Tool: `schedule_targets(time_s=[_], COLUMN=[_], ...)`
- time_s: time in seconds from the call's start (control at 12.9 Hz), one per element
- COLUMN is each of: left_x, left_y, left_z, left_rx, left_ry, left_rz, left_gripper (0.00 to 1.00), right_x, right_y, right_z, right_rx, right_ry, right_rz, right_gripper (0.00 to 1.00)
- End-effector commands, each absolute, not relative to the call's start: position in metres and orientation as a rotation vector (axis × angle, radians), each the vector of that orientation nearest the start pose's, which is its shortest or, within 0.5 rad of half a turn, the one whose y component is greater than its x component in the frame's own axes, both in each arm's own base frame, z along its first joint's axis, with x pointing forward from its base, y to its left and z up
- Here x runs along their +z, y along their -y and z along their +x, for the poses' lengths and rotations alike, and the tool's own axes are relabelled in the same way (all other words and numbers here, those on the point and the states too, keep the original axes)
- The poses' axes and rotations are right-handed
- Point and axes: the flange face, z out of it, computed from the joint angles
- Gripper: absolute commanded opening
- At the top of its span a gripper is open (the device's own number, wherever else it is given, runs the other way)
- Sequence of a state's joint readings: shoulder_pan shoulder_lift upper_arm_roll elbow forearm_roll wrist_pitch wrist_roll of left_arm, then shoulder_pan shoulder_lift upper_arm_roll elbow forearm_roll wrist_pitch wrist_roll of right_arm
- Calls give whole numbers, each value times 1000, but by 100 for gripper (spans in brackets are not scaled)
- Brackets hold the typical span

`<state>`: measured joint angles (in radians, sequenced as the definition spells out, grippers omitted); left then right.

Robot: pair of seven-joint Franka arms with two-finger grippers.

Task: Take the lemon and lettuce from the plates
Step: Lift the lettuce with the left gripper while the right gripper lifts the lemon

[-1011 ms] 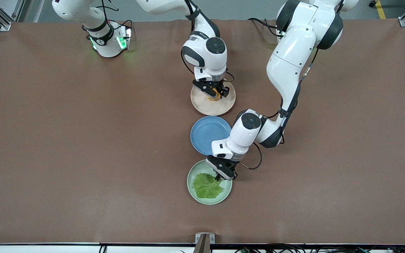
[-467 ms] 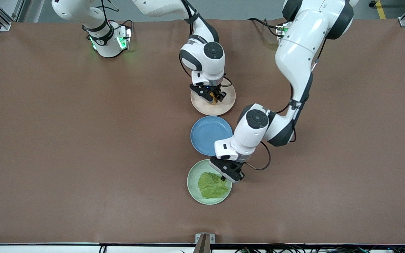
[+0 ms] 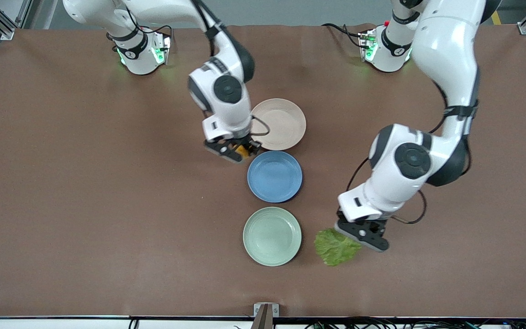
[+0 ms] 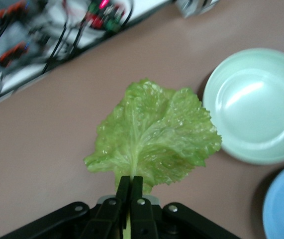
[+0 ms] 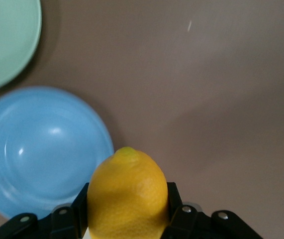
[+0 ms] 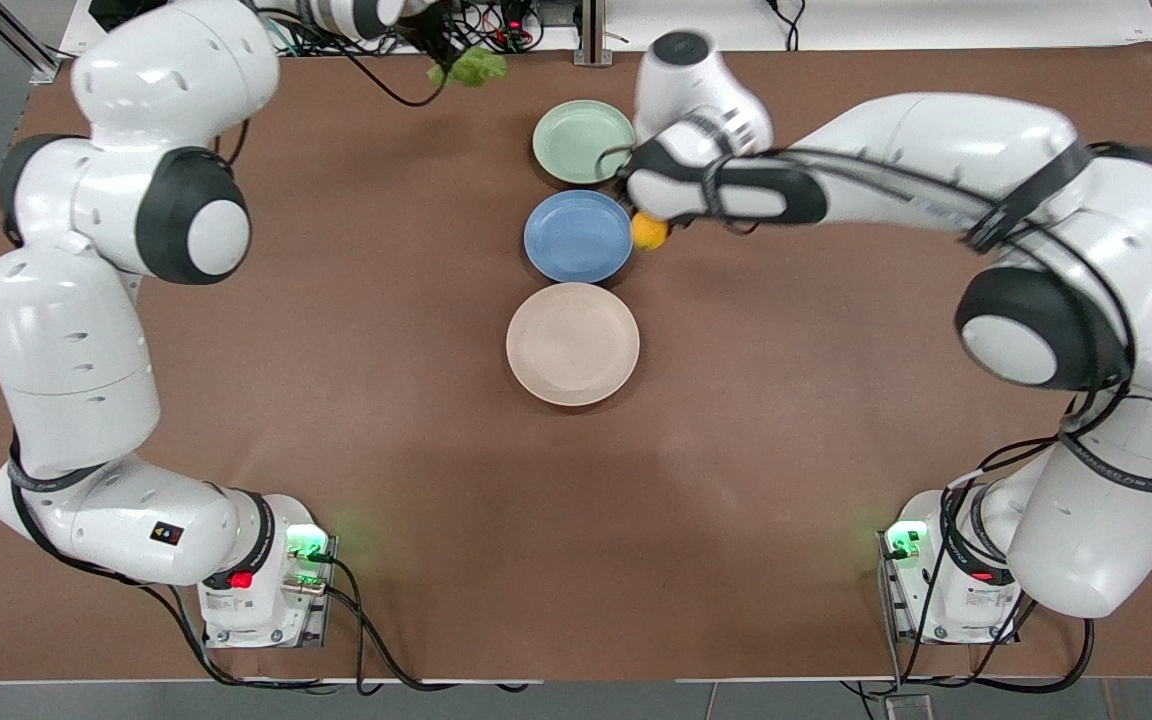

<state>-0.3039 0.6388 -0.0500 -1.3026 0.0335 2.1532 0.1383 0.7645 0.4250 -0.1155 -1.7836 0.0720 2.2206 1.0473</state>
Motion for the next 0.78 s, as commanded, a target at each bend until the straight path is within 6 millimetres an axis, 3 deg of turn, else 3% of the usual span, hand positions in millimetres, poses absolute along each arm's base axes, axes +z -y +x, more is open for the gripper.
schedule_targets(time_s=[0.0, 0.16, 0.31, 0.47, 0.62, 0.7], left_x=[392, 368, 344, 313, 275, 260], left_y=[190, 143, 104, 71, 60, 40], left_z=[693, 679, 668, 661, 648, 644], left_rx=[-178, -63, 29, 109, 107, 78], left_ry=[-690, -600, -517, -436, -412, -368], left_rz=[-3062, -3075, -3089, -3103, -3106, -3114], left_gripper=[3, 4, 3, 4, 5, 5], right_x=[329, 312, 306, 302, 284, 273], right_y=[-300, -229, -170, -126, -89, -74], right_z=[543, 566, 585, 598, 609, 613], right_rx=[25, 64, 76, 65, 44, 26], right_ry=[-481, -377, -288, -231, -168, -129], right_rz=[-3089, -3115, -3123, -3124, -3125, -3126], right_gripper=[0, 0, 0, 0, 0, 0])
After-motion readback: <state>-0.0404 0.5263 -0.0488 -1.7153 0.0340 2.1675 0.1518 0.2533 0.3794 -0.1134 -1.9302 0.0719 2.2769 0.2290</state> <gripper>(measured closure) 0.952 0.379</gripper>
